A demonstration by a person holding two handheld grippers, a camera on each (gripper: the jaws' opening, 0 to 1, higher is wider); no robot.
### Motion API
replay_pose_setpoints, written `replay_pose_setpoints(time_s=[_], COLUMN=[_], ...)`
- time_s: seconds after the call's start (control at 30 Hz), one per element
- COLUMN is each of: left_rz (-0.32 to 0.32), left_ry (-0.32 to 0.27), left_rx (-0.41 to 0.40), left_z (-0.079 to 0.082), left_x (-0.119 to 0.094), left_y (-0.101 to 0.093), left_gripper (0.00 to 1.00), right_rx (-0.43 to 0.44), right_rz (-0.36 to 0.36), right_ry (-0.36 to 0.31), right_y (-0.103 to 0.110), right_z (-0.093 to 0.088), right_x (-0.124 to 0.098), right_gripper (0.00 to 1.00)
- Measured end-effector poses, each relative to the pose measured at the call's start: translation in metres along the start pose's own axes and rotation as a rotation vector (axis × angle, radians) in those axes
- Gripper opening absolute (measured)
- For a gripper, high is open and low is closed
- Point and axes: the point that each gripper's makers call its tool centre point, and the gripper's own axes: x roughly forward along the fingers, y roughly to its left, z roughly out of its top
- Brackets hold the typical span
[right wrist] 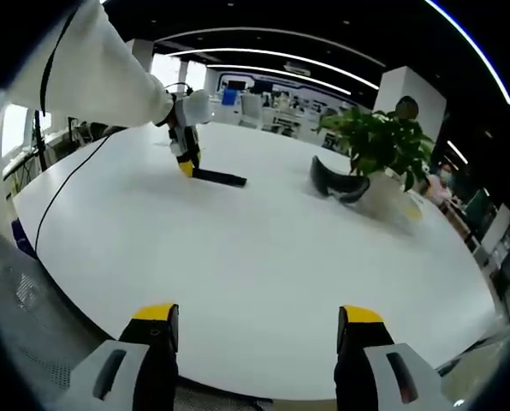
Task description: Press the specified remote control buttons in sequence, fully releasing each button before pressing the next.
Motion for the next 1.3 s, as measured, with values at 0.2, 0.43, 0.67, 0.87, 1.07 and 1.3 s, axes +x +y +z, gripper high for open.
replay_pose_setpoints(time_s=[0.2, 0.43, 0.67, 0.87, 1.07, 1.3], left_rz=[-0.02, -0.046, -0.033, -0.005, 0.012, 0.01], left_ry=[0.003, 0.034, 0.053, 0.052, 0.044, 0.056], left_rx=[-0.012, 0.014, -0.016, -0.041, -0.089, -0.076], left_z=[0.001, -0.001, 0.0, 0.0, 0.0, 0.0], left_x=[0.001, 0.0, 0.0, -0.001, -0.001, -0.001], left_y=[0.0, -0.006, -0.008, -0.011, -0.02, -0.032], left_gripper=[0.24, 0.27, 0.27, 0.23, 0.23, 0.23], right_rx=[-0.005, -0.003, -0.001, 0.002, -0.001, 0.003], right_rz=[0.005, 0.006, 0.005, 0.004, 0.004, 0.004], right_ry=[0.005, 0.004, -0.002, -0.01, -0.009, -0.012], right_y=[0.001, 0.001, 0.001, 0.001, 0.001, 0.001], right_z=[-0.001, -0.001, 0.001, 0.002, 0.001, 0.002], right_x=[0.001, 0.0, 0.0, -0.001, -0.001, -0.001], right_gripper=[0.74, 0.74, 0.73, 0.73, 0.72, 0.71])
